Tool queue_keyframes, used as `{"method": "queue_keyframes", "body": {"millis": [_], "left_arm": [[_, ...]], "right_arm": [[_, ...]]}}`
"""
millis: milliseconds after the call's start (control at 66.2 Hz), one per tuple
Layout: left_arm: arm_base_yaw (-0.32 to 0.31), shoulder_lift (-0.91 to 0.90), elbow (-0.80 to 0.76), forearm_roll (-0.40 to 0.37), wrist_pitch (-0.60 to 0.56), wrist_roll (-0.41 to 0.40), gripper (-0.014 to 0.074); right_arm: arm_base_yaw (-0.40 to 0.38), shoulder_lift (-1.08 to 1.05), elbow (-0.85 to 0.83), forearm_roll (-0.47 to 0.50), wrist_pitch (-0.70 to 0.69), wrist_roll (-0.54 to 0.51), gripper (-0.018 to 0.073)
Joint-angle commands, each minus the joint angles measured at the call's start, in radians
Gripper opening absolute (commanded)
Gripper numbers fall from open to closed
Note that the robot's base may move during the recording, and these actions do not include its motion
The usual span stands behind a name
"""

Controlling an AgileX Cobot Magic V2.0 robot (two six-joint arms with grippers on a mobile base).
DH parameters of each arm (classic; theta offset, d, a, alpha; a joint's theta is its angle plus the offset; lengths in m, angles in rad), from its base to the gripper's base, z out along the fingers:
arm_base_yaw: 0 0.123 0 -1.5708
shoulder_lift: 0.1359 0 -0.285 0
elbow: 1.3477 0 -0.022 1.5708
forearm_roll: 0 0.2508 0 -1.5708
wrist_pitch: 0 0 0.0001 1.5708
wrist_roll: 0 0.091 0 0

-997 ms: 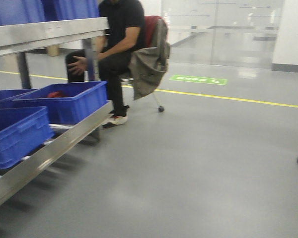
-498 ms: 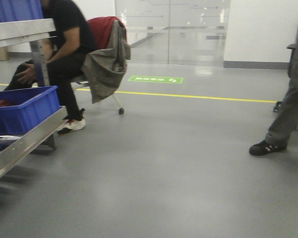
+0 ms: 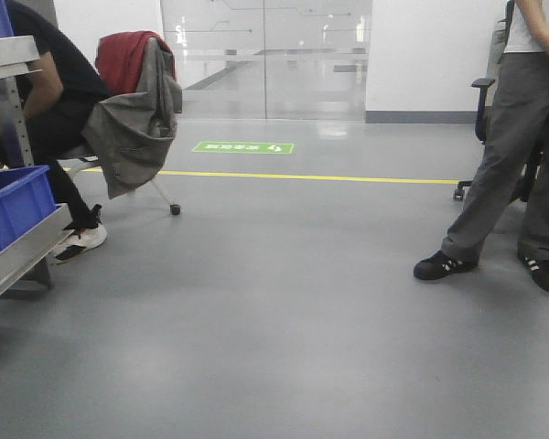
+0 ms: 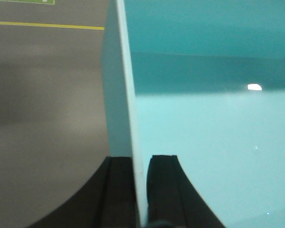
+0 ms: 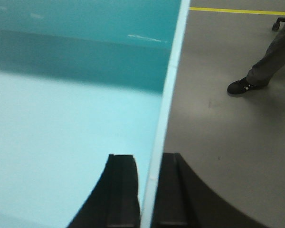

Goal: Fetch blue bin and place on conveyor start
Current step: 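Hold the light-blue bin in both grippers while the base drives away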

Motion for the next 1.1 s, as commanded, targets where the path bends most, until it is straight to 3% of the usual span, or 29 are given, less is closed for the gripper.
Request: {"method": "queue_keyframes", "body": {"millis": [0, 1087], "left_arm": [[-0.004, -0.015, -0.010, -0.011, -0.072, 0.008, -0.0111], [-0.004, -0.015, -0.010, -0.011, -0.072, 0.008, -0.0111]], "right_arm": [[-0.002, -0.012, -0.009, -0.002, -0.024, -0.019, -0.0151], [-0.002, -0.012, -0.009, -0.002, -0.031, -0.019, -0.0151]]}}
